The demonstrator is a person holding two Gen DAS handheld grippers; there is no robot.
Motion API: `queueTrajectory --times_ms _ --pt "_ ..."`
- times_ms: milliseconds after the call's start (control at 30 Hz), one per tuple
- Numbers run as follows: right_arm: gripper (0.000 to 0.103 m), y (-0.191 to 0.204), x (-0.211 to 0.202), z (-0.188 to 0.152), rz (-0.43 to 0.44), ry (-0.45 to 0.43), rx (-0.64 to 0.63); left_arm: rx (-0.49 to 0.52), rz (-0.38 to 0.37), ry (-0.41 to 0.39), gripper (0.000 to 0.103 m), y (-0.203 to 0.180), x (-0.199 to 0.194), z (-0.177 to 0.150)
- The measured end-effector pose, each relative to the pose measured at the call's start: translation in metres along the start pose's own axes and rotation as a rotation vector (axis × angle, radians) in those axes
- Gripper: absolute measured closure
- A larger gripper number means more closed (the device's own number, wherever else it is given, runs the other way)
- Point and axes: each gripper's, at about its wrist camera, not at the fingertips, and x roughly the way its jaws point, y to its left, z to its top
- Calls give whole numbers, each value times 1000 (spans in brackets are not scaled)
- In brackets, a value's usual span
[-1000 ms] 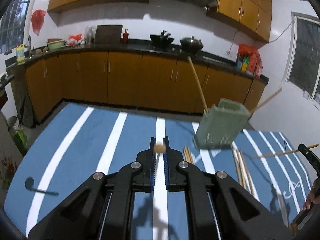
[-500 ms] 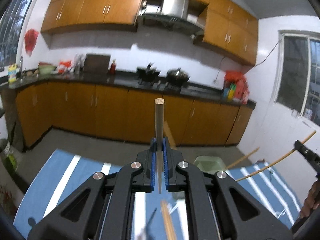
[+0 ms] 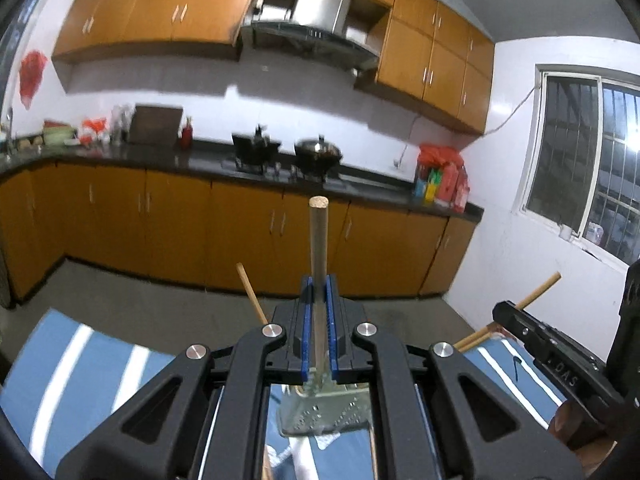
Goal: Organize utensils
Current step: 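Carry the chopsticks with both tools up over the green holder, then open both tools to drop the chopsticks into the green holder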
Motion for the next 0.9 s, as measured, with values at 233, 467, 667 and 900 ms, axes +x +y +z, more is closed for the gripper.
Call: queueTrajectory --times_ms 233,467,667,900 --pt "89 0 6 -12 -6 18 -2 -14 7 69 95 5 14 -15" --pt "86 3 -12 -11 -16 -20 1 -13 14 36 78 2 0 -10" --pt "86 4 -55 -17 -18 -58 -19 -14 37 0 78 7 -23 -4" --pt "86 -20 -68 -89 -79 98 -5 23 125 68 74 28 -55 -48"
